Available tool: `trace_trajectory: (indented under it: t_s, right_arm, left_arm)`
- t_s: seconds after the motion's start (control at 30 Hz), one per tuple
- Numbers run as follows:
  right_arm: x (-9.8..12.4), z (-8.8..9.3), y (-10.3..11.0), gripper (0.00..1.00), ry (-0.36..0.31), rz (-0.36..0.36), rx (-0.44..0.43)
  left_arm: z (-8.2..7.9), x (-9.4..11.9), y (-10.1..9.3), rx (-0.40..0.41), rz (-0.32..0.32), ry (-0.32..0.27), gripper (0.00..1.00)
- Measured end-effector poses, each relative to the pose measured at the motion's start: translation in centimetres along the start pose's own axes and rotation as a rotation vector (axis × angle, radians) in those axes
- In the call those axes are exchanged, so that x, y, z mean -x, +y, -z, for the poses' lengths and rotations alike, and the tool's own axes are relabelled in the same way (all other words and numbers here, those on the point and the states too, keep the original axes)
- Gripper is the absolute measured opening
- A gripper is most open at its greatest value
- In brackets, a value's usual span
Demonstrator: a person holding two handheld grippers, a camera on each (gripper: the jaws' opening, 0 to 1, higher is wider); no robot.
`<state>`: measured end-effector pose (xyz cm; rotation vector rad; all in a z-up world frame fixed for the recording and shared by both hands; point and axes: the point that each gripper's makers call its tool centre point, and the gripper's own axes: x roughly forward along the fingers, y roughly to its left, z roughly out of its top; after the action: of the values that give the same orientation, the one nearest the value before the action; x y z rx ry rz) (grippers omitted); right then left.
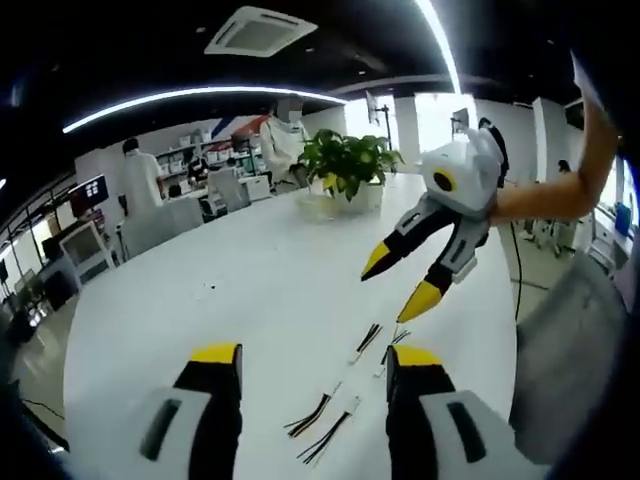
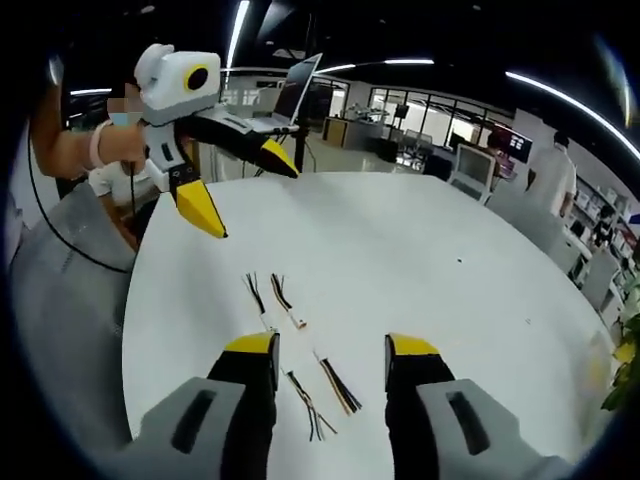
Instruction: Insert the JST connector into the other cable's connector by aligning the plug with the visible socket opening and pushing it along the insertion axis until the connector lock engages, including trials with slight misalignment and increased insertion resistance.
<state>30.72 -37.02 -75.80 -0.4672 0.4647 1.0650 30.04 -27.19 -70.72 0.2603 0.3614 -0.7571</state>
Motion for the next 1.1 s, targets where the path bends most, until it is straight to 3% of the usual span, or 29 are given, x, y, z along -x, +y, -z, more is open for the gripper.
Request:
trace_trajectory:
  t_s: [0.3,0.37,0.47,0.7,0.83,1.1]
  right_arm:
    - [-0.5,0.3,-0.4,0.4,0.004,-0.023,0.019]
    - [-0.6,0.0,-0.4,0.4,-0.017,-0.031,0.015]
    - [-0.8,-0.2,-0.1,0.39,-0.029,-0.061,0.006]
    - [-1.7,0.6,-0.2,0.39,-0.007,-0.073,0.014]
    - [-2.1,0.4,0.3,0.38,-0.039,-0.119,-0.058]
    - [-3.0,1.7,-0.5,0.36,-0.017,-0.118,-0.058]
  left_arm:
    - [0.0,-1.2,0.4,0.006,0.012,-0.01,0.47]
    - [0.2,-1.4,0.2,0.016,0.031,-0.008,0.42]
    - [-0.1,-1.6,-0.7,0.047,0.095,-0.051,0.27]
    - [0.6,-2.2,-0.4,0.035,0.099,-0.049,0.26]
    - [1.6,-2.8,-0.5,0.045,0.115,-0.016,0.23]
    - [3.6,-4.0,-0.2,0.03,0.126,0.032,0.23]
